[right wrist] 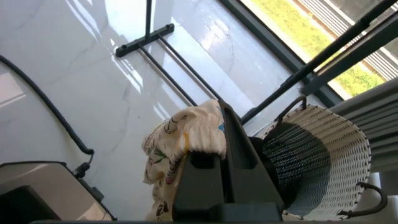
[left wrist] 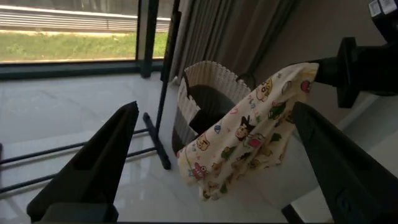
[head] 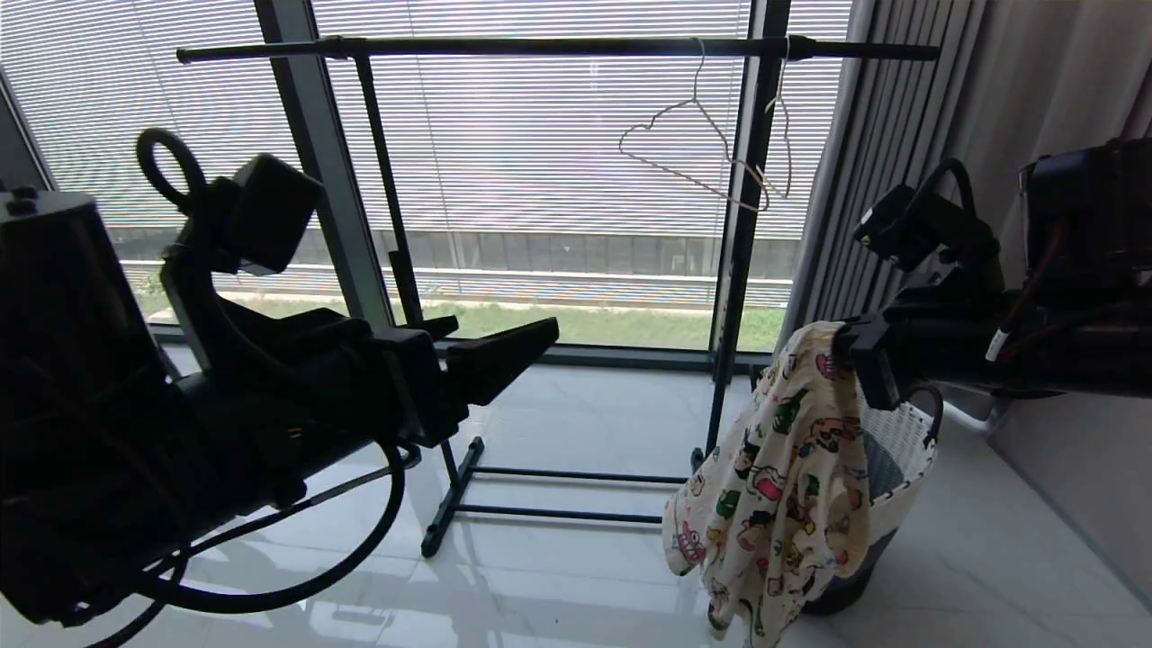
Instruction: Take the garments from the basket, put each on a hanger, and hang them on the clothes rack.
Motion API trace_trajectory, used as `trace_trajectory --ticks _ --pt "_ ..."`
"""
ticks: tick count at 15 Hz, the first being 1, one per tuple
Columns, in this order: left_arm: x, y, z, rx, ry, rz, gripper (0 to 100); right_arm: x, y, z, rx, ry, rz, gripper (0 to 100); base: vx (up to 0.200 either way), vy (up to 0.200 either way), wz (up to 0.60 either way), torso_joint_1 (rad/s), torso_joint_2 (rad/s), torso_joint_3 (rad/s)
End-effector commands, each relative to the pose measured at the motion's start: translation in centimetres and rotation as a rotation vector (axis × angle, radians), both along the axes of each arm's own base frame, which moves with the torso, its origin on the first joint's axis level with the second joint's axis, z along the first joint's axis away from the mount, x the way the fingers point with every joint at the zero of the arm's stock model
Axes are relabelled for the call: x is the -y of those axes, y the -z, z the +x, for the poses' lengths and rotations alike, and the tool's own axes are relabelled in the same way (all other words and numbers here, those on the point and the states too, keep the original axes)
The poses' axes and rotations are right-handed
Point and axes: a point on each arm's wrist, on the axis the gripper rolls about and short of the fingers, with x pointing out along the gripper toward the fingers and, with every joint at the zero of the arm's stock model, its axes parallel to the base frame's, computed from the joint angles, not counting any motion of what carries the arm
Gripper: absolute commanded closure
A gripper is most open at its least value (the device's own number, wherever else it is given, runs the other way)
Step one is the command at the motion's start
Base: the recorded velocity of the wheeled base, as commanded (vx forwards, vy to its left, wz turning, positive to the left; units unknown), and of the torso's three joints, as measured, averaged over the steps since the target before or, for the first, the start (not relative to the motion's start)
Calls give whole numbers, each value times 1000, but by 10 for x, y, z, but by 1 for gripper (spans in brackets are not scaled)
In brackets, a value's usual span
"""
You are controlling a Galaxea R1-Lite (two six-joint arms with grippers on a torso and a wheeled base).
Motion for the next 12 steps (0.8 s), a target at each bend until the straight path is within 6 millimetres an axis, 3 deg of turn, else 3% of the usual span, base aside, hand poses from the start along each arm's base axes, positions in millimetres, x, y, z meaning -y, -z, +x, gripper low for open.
trace_trajectory --ticks 1,3,5,7,12 --pt "73 35 3 -181 168 10 0 -5 7 6 -14 -5 -5 100 0 0 0 0 0 0" --pt "97 50 -9 -252 231 22 0 -9 7 5 -11 -17 -1 100 0 0 0 0 0 0" --pt "117 69 -3 -299 196 55 0 -11 7 3 -13 -25 0 100 0 0 0 0 0 0" --pt "143 76 2 -386 150 -28 0 -15 5 0 -9 -40 2 100 0 0 0 0 0 0" --pt "171 130 22 -468 68 61 0 -25 0 -12 12 -52 2 100 0 0 0 0 0 0"
